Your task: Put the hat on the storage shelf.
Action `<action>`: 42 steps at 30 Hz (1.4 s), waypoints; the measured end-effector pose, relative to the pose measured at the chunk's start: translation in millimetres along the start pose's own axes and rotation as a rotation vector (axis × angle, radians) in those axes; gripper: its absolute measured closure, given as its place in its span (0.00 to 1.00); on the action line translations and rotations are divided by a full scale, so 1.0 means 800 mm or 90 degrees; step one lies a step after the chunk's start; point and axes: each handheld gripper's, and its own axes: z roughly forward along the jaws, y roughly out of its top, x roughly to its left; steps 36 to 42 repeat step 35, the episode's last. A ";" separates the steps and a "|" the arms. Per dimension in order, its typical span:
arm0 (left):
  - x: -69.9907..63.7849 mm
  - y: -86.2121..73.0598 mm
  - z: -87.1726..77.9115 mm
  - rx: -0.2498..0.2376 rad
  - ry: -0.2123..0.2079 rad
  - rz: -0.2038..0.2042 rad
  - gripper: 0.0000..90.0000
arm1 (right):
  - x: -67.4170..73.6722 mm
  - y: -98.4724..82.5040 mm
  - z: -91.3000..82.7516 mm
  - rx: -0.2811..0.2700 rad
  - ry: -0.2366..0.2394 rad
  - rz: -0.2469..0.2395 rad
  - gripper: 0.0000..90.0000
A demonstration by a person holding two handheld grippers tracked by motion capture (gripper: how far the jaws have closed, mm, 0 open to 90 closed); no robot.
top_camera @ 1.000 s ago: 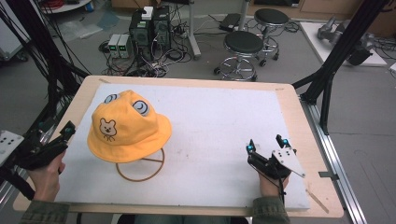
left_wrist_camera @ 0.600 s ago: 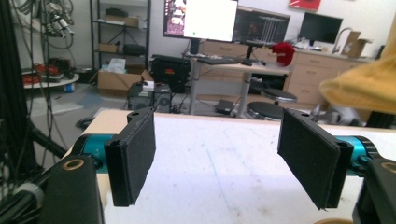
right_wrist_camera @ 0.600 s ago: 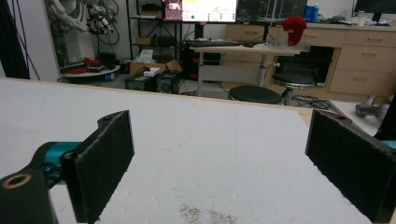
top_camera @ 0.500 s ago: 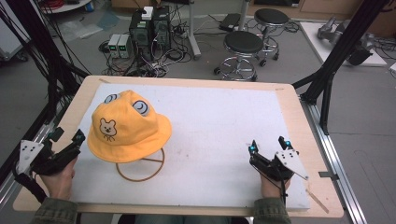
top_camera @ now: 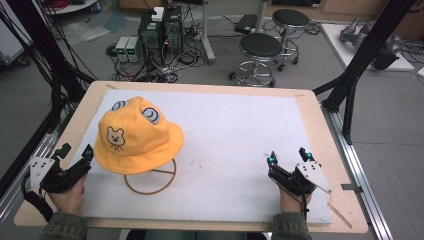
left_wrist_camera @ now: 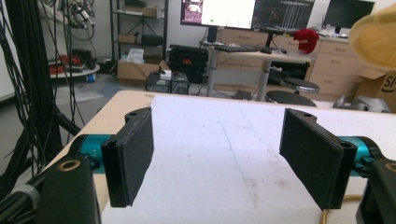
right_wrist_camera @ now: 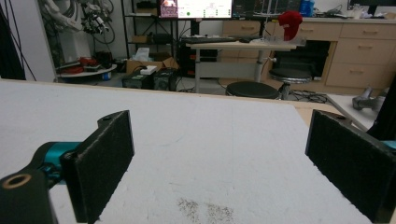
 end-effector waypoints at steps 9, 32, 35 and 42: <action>0.003 -0.001 0.001 -0.001 0.004 -0.005 0.29 | -0.001 -0.002 -0.001 0.007 0.003 0.003 0.08; 0.005 -0.004 0.002 0.002 0.000 -0.017 0.30 | -0.003 -0.004 -0.001 0.015 0.008 0.007 0.08; 0.006 -0.005 0.002 0.006 0.000 -0.018 0.30 | -0.003 -0.004 0.000 0.016 0.009 0.009 0.08; 0.006 -0.005 0.002 0.006 0.000 -0.018 0.30 | -0.003 -0.004 0.000 0.016 0.009 0.009 0.08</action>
